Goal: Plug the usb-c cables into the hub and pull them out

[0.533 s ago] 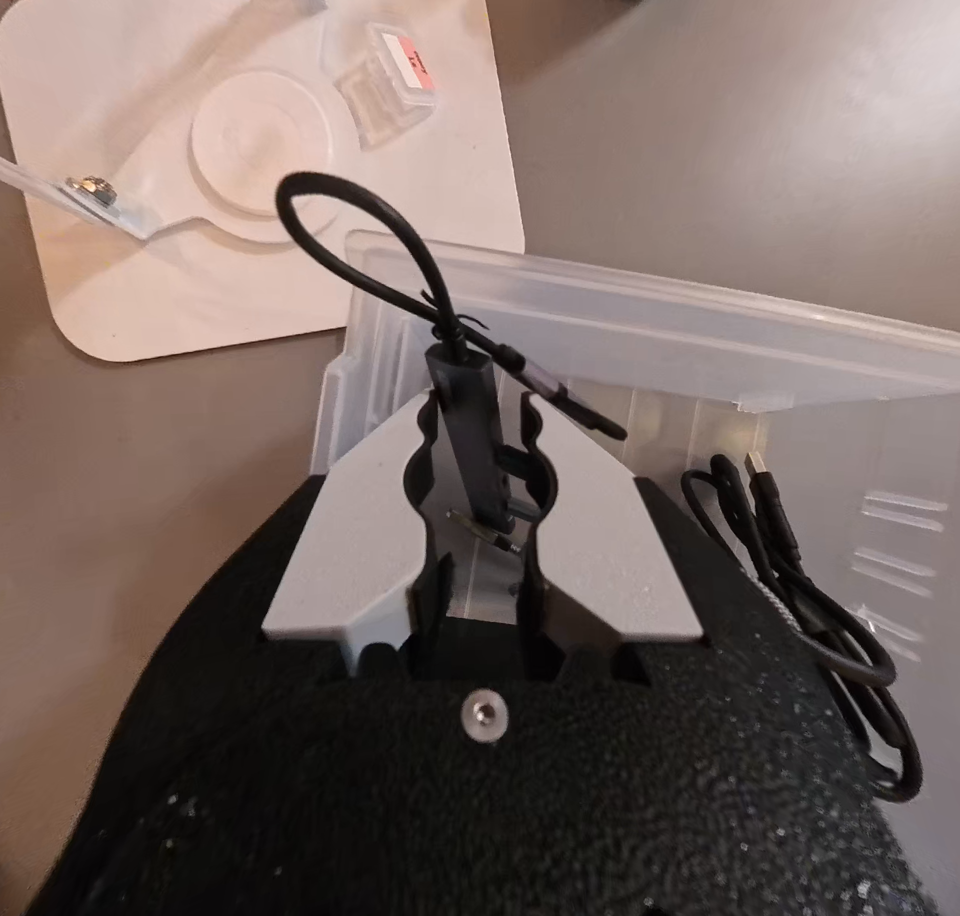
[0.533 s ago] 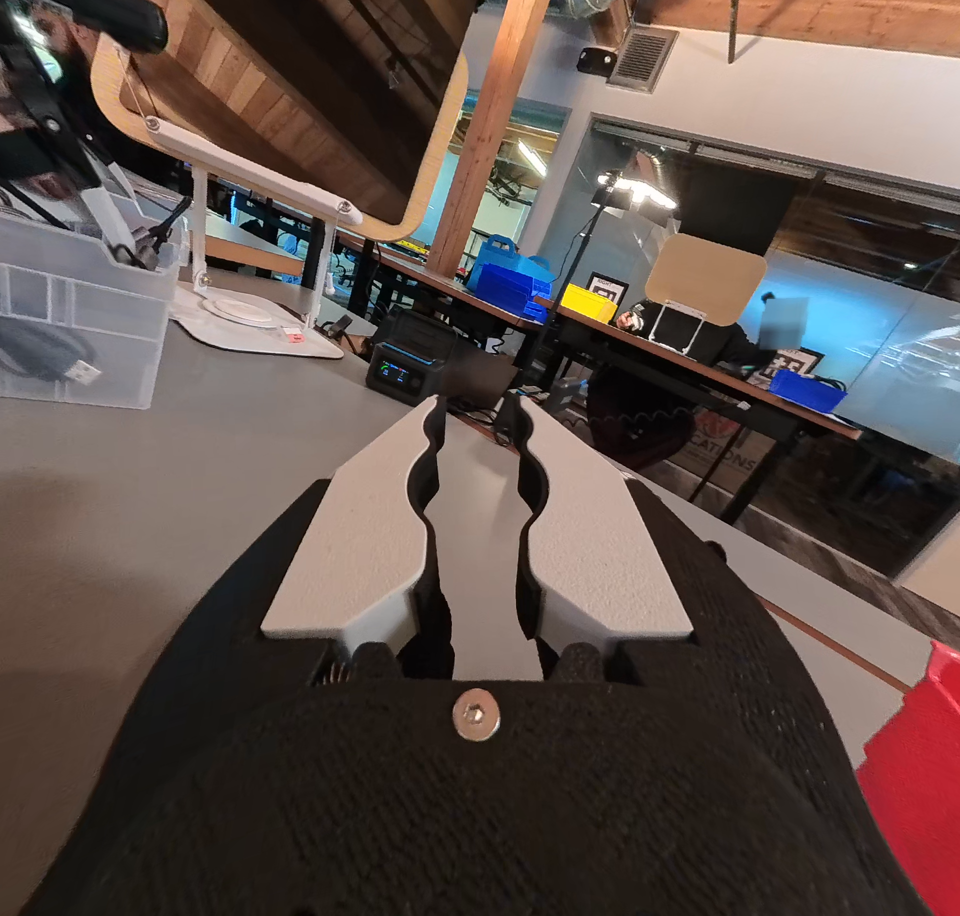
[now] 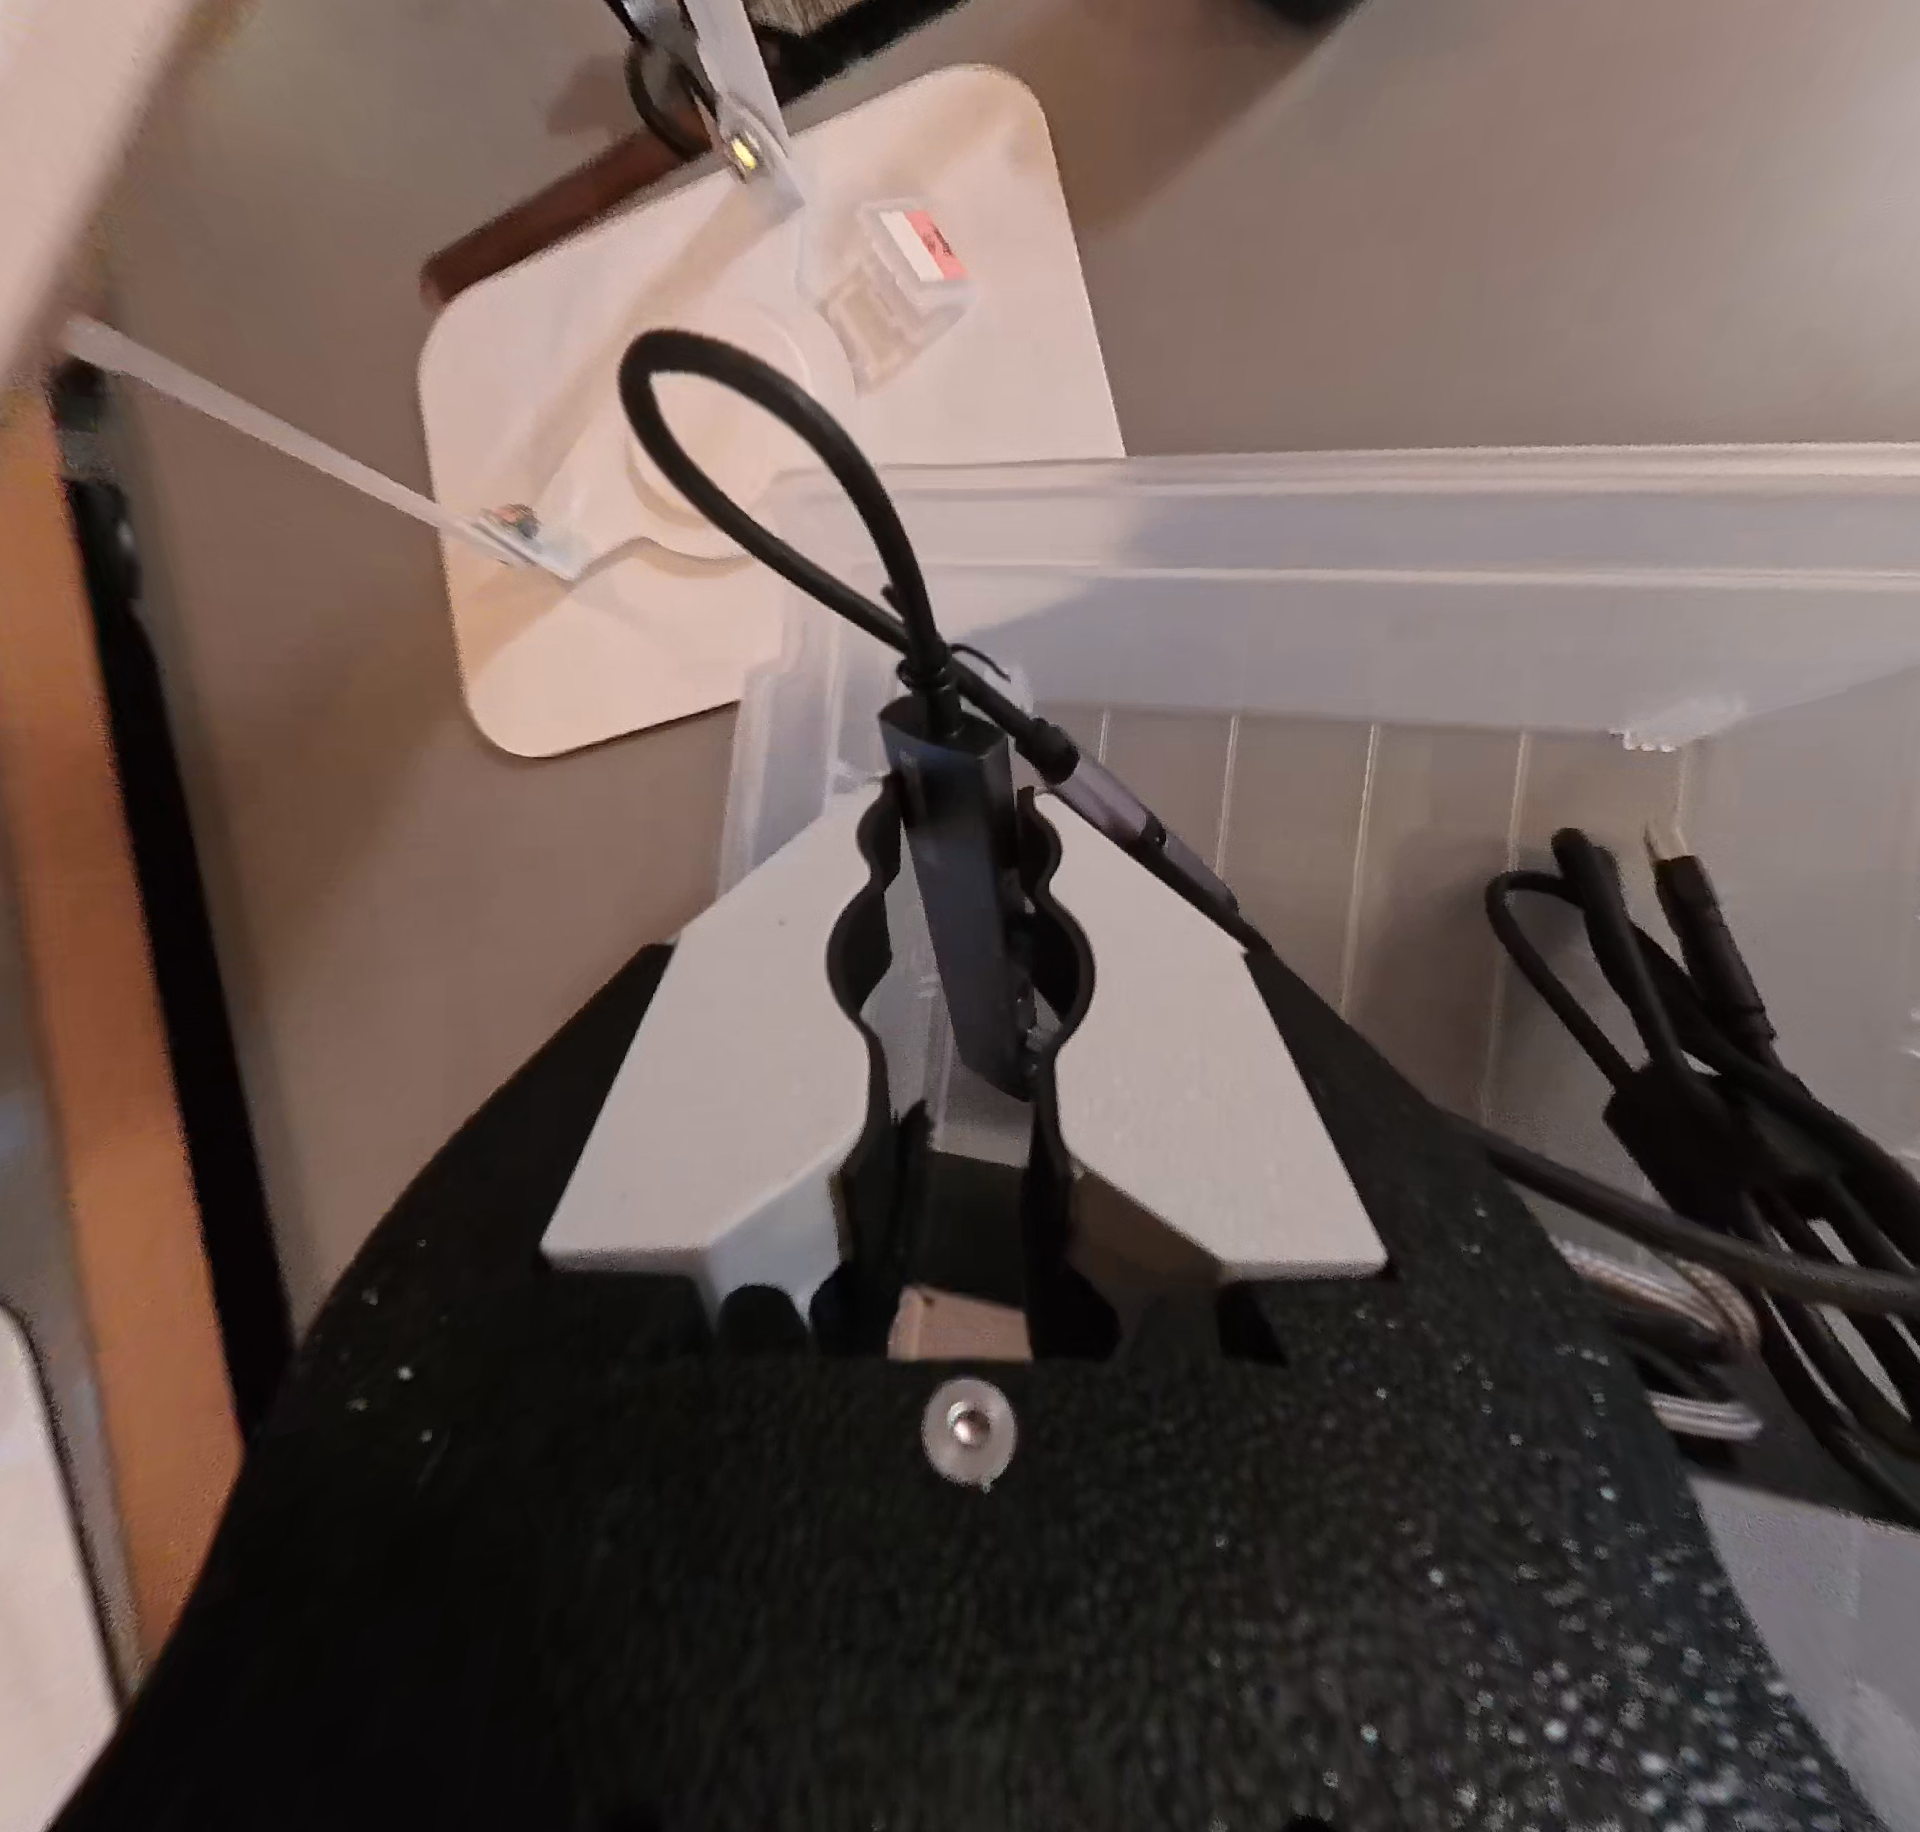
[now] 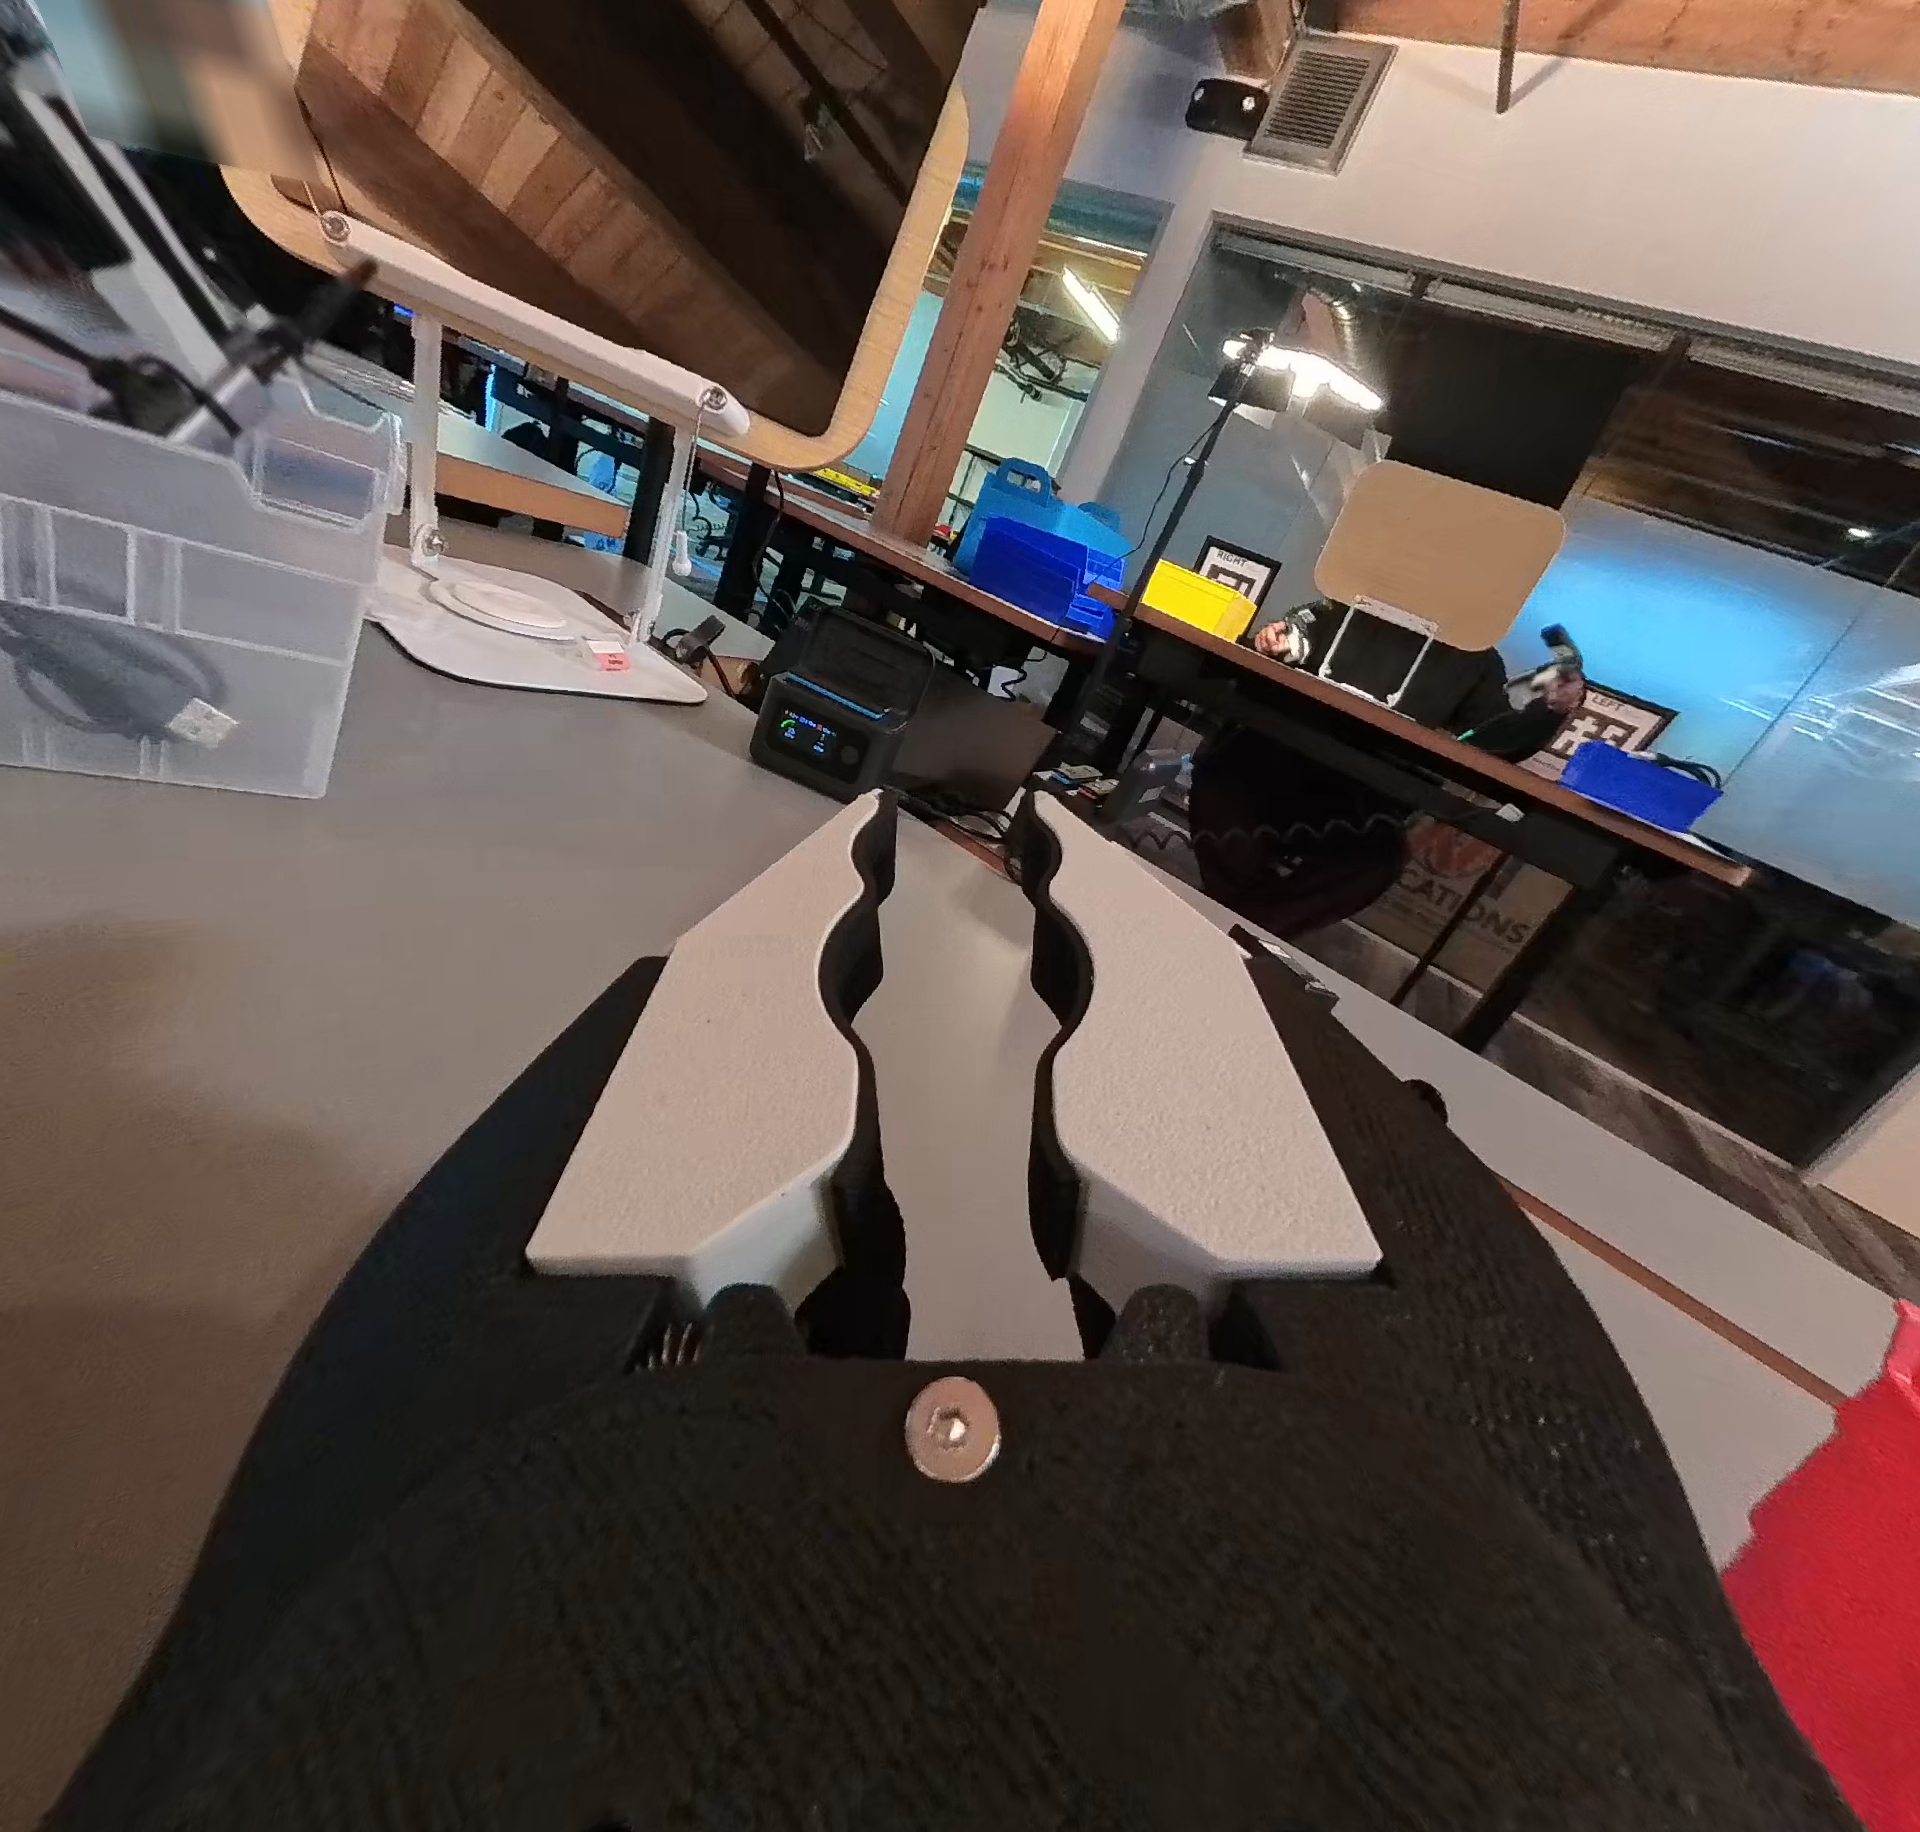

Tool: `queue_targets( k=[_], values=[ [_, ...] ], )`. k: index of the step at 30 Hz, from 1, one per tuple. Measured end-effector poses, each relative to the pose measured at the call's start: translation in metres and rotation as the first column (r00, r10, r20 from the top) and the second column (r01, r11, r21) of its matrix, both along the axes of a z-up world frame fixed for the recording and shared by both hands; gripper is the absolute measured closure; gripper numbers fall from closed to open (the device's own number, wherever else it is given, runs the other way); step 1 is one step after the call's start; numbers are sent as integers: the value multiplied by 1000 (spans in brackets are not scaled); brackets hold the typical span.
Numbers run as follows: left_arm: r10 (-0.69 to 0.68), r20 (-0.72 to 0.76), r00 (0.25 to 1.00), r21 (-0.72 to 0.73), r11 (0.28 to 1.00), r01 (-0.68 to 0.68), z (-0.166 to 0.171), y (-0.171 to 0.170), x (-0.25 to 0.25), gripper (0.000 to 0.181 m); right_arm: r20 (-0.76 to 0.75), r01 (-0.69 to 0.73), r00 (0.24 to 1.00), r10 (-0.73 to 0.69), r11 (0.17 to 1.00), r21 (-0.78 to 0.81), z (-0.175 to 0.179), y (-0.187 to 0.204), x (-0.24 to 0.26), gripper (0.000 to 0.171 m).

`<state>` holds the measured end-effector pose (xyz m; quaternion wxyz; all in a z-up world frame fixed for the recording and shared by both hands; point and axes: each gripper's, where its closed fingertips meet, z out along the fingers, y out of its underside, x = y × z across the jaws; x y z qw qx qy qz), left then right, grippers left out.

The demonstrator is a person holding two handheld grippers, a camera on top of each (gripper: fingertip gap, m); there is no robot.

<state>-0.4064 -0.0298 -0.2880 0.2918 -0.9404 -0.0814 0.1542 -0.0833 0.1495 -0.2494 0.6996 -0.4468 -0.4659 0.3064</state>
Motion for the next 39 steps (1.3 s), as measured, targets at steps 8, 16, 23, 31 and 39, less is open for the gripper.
queue_targets(
  k=[8, 16, 23, 31, 39],
  values=[
    [-58, -285, 957, 148, 984, 103, 110, 0, 26, 162, 1, -4, 1000, 4, 1000, 0, 1, -1, -3, 150],
    [-95, -600, 795, 233, 929, 287, 261, 39, 86, 165, -10, 4, 1000, -4, 1000, -5, 3, 0, -1, 150],
    [-159, -692, 705, 307, 819, 486, 349, 87, 160, 165, -47, 34, 998, -36, 999, -33, 9, 10, 6, 150],
    [-267, -690, 672, 354, 685, 636, 394, 145, 233, 165, -86, 76, 993, -80, 996, -54, 15, 22, 17, 150],
    [-469, -510, 721, 364, 641, 676, 278, 189, 271, 166, -125, 119, 984, -129, 989, -84, 20, 35, 31, 150]
  ],
)
